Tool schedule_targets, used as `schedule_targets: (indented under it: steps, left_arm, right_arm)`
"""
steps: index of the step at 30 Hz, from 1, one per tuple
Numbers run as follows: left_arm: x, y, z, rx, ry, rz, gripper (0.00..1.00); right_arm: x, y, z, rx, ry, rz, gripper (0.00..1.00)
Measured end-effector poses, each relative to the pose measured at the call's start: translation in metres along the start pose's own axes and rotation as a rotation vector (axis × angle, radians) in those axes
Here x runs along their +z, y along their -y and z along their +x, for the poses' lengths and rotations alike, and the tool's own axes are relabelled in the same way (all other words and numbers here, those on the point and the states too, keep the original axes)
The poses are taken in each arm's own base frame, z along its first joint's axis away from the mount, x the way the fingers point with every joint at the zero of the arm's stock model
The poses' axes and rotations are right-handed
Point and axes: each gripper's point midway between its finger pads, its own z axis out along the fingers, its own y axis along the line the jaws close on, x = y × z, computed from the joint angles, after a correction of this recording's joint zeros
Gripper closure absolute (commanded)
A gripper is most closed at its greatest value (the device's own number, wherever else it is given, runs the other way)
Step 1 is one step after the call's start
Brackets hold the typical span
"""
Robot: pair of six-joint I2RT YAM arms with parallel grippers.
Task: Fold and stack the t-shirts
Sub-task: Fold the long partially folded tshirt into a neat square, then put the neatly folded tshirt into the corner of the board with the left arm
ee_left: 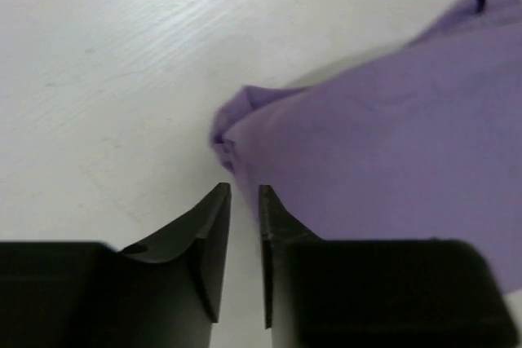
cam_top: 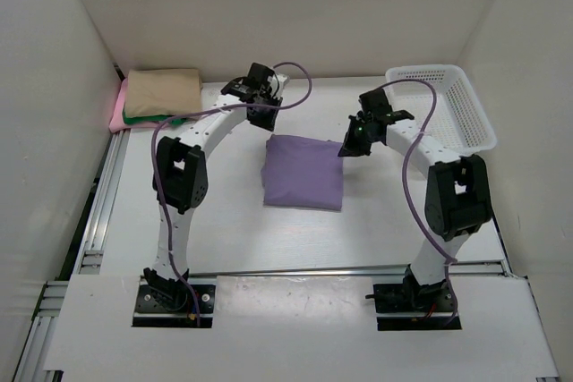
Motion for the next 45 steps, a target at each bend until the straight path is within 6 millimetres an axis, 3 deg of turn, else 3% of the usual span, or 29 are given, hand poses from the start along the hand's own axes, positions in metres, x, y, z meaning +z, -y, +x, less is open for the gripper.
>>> schedule_targets:
  steps: [1,2,3,4,6,11,13,16,20,25,32,35,41,45]
  left_arm:
    - [0.001,0.006,0.002,0.006,-0.005,0.015,0.67]
    - [0.002,0.014,0.005,0.015,-0.015,0.037,0.59]
    - [0.003,0.020,0.011,0.023,-0.034,0.058,0.46]
    - [0.004,0.025,0.018,0.029,-0.056,0.078,0.24]
    - [0.007,0.030,0.035,0.018,-0.101,0.114,0.00]
    - [0.011,0.021,0.102,-0.062,-0.267,0.182,0.00]
    - [0.012,0.015,0.120,-0.089,-0.307,0.191,0.00]
    - [0.012,0.018,0.130,-0.111,-0.331,0.229,0.00]
    - [0.012,0.030,0.126,-0.138,-0.311,0.329,0.00]
    - [0.008,0.056,0.128,-0.204,-0.309,0.539,0.13]
    - [0.015,0.079,0.130,-0.314,-0.351,0.756,0.43]
    - [0.026,0.078,0.133,-0.343,-0.369,0.785,0.90]
    - [0.027,0.073,0.135,-0.401,-0.395,0.821,0.90]
    - [0.027,0.047,0.132,-0.406,-0.418,0.686,0.90]
  right_arm:
    - [0.005,-0.002,0.005,0.010,-0.022,-0.011,0.99]
    - [0.011,-0.002,0.009,0.017,-0.043,-0.014,0.92]
    - [0.017,0.000,0.015,0.030,-0.069,-0.011,0.81]
    - [0.021,0.001,0.018,0.045,-0.086,-0.005,0.62]
    - [0.026,0.005,0.027,0.057,-0.112,0.008,0.56]
    - [0.032,0.019,0.052,0.081,-0.160,0.052,0.48]
    - [0.034,0.025,0.063,0.088,-0.185,0.070,0.48]
    - [0.035,0.027,0.071,0.093,-0.205,0.080,0.48]
    - [0.037,0.027,0.074,0.104,-0.202,0.077,0.48]
    - [0.041,0.031,0.084,0.126,-0.223,0.079,0.49]
    - [0.044,0.028,0.088,0.161,-0.225,0.059,0.50]
    - [0.044,0.027,0.088,0.170,-0.218,0.051,0.50]
    - [0.039,0.028,0.090,0.190,-0.208,0.045,0.50]
    - [0.023,0.029,0.084,0.199,-0.175,0.037,0.50]
